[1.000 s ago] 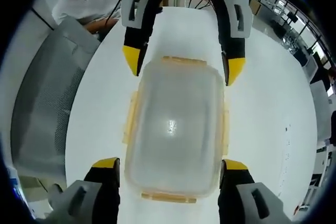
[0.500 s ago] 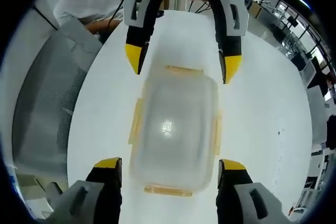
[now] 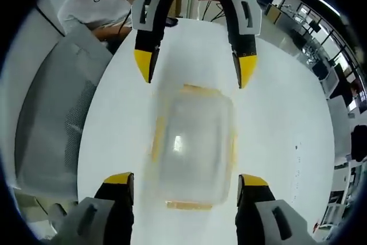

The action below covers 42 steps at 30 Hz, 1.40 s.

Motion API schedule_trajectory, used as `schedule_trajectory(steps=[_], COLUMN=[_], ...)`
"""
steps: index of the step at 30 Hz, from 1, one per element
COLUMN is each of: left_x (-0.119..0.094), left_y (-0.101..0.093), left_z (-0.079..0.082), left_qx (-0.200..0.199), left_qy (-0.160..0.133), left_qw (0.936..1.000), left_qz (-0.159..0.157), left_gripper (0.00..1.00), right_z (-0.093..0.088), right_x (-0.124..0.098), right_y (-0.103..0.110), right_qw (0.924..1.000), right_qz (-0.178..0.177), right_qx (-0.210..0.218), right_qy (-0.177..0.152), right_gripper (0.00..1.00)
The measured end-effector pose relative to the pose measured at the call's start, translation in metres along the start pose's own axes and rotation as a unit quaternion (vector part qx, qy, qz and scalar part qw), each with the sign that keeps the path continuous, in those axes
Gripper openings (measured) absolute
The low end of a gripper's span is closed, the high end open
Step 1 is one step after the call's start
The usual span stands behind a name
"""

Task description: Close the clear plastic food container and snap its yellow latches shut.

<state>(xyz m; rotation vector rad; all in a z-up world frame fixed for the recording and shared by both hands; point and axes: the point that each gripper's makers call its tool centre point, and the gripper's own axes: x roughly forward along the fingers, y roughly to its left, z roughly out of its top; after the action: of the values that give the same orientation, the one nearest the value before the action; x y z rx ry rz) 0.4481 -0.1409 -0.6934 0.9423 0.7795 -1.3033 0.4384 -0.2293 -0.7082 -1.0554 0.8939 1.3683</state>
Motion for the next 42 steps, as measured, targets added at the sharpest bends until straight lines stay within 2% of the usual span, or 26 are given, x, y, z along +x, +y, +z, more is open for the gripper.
schedule_trajectory(steps=[8, 15, 27, 31, 35, 37, 42], left_x=[-0.017, -0.026, -0.04, -0.046, -0.053, -0.054, -0.055], left_y=[-0.015, -0.03, -0.047, -0.05, -0.051, -0.054, -0.062], left_z=[0.004, 0.002, 0.005, 0.007, 0.01, 0.008, 0.002], left_qx=[-0.022, -0.023, -0.035, -0.046, -0.057, -0.07, -0.084], left_qy=[-0.021, -0.026, -0.046, -0.058, -0.082, -0.088, -0.098], left_qw=[0.9993, 0.9986, 0.9963, 0.9944, 0.9907, 0.989, 0.9858], left_qz=[0.023, 0.04, 0.064, 0.075, 0.093, 0.096, 0.107], left_gripper=[0.66, 0.64, 0.61, 0.6, 0.55, 0.58, 0.56], right_z=[0.008, 0.012, 0.018, 0.019, 0.02, 0.02, 0.019], right_x=[-0.01, -0.018, -0.029, -0.032, -0.035, -0.034, -0.032], right_y=[0.018, 0.035, 0.053, 0.058, 0.063, 0.068, 0.077], right_qw=[0.9998, 0.9994, 0.998, 0.9971, 0.9954, 0.9946, 0.9915], right_qz=[-0.015, -0.028, -0.051, -0.058, -0.067, -0.068, -0.079], right_qx=[-0.006, -0.002, 0.006, 0.016, 0.03, 0.036, 0.056], right_qy=[-0.009, -0.018, -0.036, -0.047, -0.062, -0.069, -0.087], right_gripper=[0.7, 0.7, 0.66, 0.65, 0.63, 0.63, 0.62])
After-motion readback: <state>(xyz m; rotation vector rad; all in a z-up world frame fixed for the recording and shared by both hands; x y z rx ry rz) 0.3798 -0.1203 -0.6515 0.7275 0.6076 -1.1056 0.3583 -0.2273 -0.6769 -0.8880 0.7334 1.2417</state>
